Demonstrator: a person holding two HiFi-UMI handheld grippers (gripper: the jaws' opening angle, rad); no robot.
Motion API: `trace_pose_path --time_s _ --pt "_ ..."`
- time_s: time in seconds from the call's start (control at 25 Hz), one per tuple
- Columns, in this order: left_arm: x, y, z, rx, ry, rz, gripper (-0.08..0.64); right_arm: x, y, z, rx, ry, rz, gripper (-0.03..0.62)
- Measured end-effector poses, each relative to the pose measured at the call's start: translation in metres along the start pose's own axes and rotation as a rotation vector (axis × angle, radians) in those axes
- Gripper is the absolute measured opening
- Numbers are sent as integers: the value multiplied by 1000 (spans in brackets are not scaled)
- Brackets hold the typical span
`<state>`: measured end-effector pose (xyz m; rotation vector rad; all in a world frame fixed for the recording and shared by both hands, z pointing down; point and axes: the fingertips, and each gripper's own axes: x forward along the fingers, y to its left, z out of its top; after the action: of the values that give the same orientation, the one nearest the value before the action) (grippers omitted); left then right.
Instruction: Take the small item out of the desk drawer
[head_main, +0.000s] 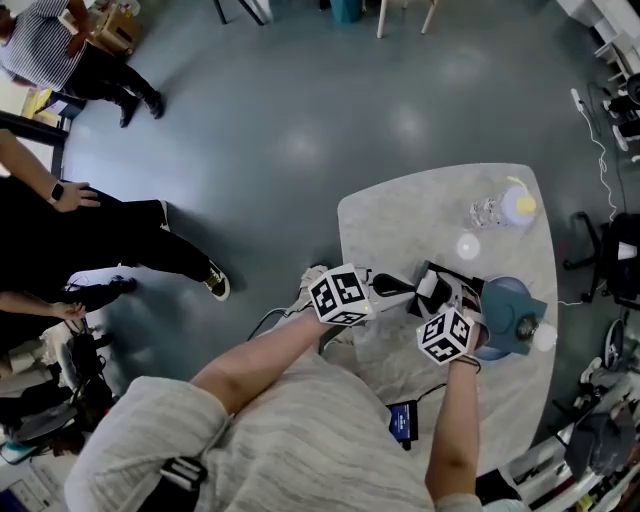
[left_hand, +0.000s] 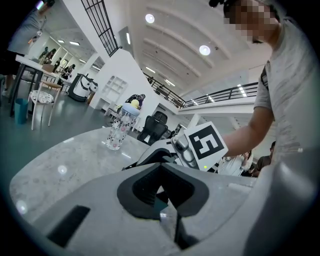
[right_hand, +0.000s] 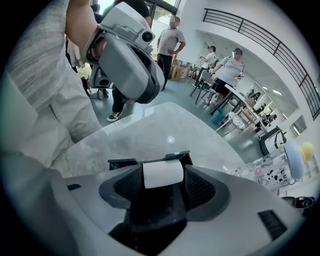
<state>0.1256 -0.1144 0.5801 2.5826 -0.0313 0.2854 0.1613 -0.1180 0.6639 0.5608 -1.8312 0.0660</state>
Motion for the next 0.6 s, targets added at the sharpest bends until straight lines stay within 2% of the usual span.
trace_pose_path --time_s 0.6 --pt "2 0 0 6 14 -5 15 18 0 -5 -14 44 42 241"
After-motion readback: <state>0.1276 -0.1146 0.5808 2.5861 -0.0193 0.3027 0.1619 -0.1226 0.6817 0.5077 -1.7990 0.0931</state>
